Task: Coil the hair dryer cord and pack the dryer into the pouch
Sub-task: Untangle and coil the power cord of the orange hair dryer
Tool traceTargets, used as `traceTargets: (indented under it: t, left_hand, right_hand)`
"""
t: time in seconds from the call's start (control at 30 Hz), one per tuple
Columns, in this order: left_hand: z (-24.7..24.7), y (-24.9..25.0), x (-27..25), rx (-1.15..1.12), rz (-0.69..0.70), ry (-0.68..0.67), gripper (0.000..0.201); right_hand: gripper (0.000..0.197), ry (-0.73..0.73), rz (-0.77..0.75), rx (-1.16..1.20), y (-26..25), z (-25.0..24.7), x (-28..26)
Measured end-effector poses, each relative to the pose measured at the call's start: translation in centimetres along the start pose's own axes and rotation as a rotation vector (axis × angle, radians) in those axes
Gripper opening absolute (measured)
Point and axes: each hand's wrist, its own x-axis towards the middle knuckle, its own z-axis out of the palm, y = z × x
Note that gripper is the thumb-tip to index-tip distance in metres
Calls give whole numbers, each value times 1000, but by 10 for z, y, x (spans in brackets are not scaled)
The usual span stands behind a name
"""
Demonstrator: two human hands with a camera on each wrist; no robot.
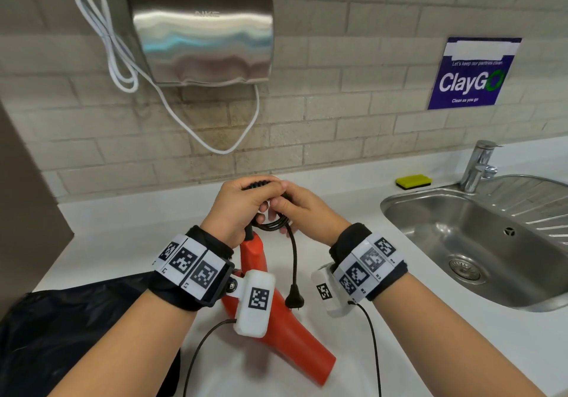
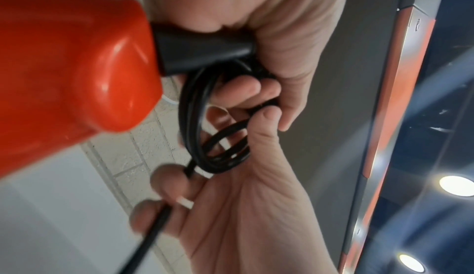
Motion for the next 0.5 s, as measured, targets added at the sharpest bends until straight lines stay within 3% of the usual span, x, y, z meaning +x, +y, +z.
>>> traceTargets:
  t: [0.13,0.2,0.27,0.4,0.5]
  left_hand:
    - [-6,1,2,60,-1,-46,8]
    - [-10,3,2,75,-5,-76,9]
    - [-13,5,3,74,-6,-107,12]
    - [-16,9,4,79,-13,-149,16]
    - [-15,9,5,113,-16,-144,15]
  right_hand:
    - [21,-50,71,-57,1,-1,-5]
    - [15,-77,105,65,2,-4,-4]
    - [29,-58,140,167,4,-9,-2]
    - [14,-41,122,122,8,-16,1]
    - [32,37,80,31,17,-18,4]
